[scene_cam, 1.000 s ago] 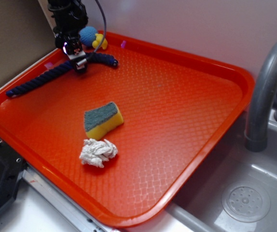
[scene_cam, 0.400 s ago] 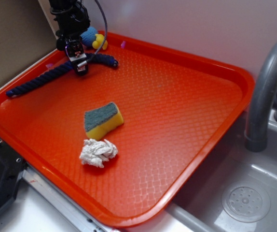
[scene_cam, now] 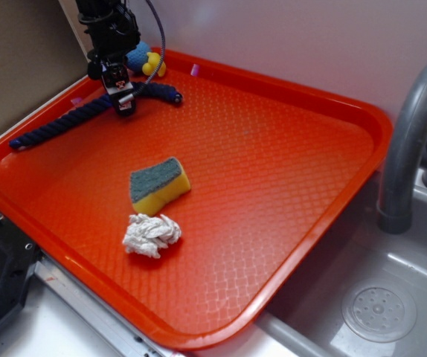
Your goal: Grab the blue rope.
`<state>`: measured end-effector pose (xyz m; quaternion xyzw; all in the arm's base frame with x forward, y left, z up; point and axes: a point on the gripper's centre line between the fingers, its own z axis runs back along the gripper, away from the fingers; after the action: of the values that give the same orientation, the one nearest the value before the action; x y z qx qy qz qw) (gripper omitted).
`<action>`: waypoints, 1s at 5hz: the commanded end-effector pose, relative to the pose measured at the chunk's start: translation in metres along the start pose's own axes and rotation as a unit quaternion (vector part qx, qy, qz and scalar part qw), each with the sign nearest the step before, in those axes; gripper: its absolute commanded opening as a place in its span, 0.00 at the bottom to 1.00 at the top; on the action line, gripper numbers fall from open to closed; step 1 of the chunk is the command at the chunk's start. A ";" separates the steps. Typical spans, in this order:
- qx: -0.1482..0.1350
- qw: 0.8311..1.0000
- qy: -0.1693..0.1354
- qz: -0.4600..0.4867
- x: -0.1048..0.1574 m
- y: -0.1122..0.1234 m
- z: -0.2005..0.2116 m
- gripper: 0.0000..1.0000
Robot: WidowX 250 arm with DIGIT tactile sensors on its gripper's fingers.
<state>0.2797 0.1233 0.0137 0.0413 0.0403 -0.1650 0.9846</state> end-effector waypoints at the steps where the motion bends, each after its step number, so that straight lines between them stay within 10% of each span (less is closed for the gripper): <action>1: 0.005 1.000 -0.007 -0.011 0.000 -0.001 -0.001 0.00; 5: 0.035 0.998 -0.005 -0.044 0.007 -0.013 0.013 0.00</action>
<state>0.2796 0.1094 0.0190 0.0674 0.0438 -0.2013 0.9762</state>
